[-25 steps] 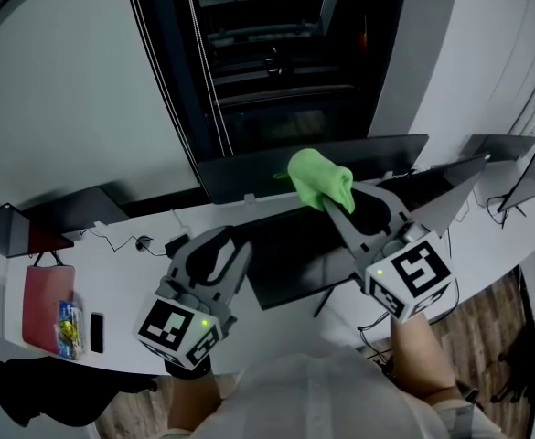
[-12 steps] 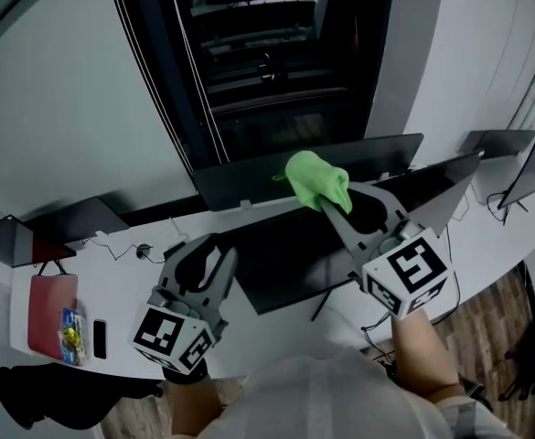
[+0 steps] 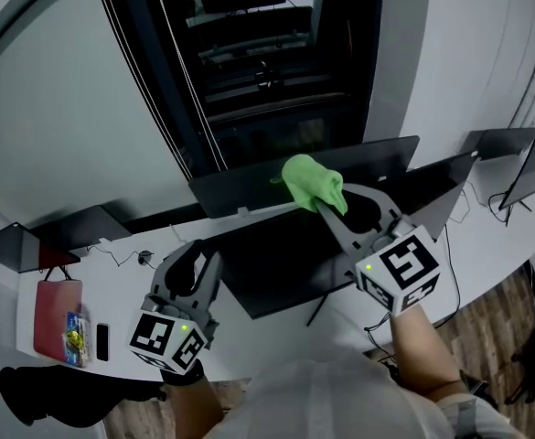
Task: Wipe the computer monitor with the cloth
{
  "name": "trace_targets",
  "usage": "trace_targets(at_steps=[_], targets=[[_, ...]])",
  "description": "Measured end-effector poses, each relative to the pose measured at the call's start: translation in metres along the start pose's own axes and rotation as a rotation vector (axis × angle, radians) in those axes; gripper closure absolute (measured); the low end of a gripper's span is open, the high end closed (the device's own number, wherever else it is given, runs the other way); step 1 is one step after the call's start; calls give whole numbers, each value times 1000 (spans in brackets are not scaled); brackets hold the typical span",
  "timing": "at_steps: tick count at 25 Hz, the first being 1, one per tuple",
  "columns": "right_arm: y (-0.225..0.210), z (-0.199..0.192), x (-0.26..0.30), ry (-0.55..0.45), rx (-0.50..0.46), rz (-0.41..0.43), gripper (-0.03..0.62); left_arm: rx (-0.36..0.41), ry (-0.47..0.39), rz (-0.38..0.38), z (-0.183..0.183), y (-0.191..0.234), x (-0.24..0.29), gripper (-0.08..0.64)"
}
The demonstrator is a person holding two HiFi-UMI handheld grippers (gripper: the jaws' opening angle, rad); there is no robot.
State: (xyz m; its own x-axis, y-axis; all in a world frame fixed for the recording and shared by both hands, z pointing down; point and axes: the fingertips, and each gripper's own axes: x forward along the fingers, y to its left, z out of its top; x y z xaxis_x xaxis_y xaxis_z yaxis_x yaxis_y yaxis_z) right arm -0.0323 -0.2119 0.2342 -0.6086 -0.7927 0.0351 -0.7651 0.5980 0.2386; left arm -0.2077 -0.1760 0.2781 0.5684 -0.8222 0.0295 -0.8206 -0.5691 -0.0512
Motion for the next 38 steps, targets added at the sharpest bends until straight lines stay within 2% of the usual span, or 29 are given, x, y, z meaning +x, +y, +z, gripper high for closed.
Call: trace_targets(at_steps=[9, 15, 22, 26, 35, 38], targets=[[-20, -5, -11, -1, -10, 7, 520, 49, 39, 78, 0, -4, -1, 407], [-39, -10, -21, 1, -24, 20, 520, 91, 71, 174, 1, -15, 1, 370], [-44, -11, -22, 8, -58, 39, 520, 69, 18, 229, 13, -26, -9, 370], [-44, -11, -23, 5, -64, 50, 520, 57, -15, 197, 22, -50, -5, 379], [-45, -12, -24, -3, -52, 46, 520, 43, -57, 18, 30, -100, 19, 475], [-45, -12, -23, 1, -50, 34, 520, 36, -64, -31, 30, -104, 25, 482]])
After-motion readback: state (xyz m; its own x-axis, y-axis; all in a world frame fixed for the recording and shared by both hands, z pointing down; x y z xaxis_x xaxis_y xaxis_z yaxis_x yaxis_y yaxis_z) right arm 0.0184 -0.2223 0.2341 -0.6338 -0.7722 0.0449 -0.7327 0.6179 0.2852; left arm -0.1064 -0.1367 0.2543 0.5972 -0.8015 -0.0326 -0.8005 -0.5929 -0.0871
